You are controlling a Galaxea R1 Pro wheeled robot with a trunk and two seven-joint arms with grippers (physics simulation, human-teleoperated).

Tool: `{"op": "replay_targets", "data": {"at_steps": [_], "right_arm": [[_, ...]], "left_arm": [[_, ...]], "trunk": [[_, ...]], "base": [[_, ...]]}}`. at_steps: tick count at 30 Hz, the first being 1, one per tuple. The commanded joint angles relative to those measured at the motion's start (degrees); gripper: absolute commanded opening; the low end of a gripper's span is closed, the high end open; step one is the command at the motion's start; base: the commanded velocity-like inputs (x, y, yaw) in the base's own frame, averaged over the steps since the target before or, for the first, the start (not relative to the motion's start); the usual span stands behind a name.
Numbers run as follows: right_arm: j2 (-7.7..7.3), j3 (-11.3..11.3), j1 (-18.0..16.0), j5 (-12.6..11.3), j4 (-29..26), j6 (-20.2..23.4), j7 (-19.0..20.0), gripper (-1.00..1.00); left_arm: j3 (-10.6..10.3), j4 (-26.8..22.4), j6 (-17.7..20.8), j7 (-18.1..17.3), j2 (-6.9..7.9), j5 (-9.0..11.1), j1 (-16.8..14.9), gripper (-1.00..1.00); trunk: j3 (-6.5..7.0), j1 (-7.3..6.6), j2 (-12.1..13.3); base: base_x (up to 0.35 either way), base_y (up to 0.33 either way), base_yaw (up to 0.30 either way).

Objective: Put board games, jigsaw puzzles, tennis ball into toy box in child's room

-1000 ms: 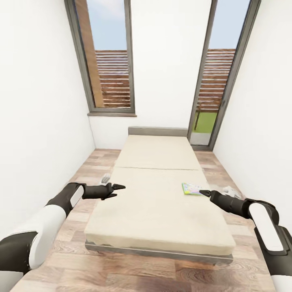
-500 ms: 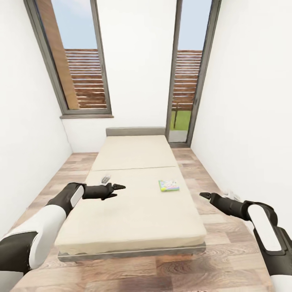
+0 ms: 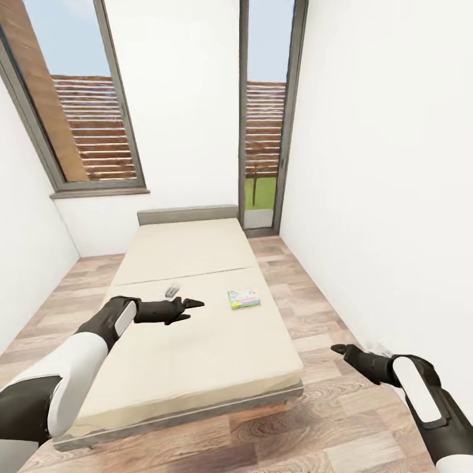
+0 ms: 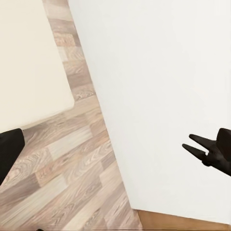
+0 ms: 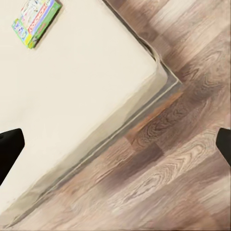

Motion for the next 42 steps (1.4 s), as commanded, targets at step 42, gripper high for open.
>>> {"op": "replay_targets", "data": {"at_steps": [42], "right_arm": [[0.20,1.3,0.0,11.9,18.9,-20.2,-6.5,1.00]], "left_arm": [[0.1,-3.0,-2.7,19.7,-5.97,-0.2,0.2,1.00]], "trunk": [[-0.20,0.04,-0.1]], "base": [[0.000,0.000,-0.024]]}}
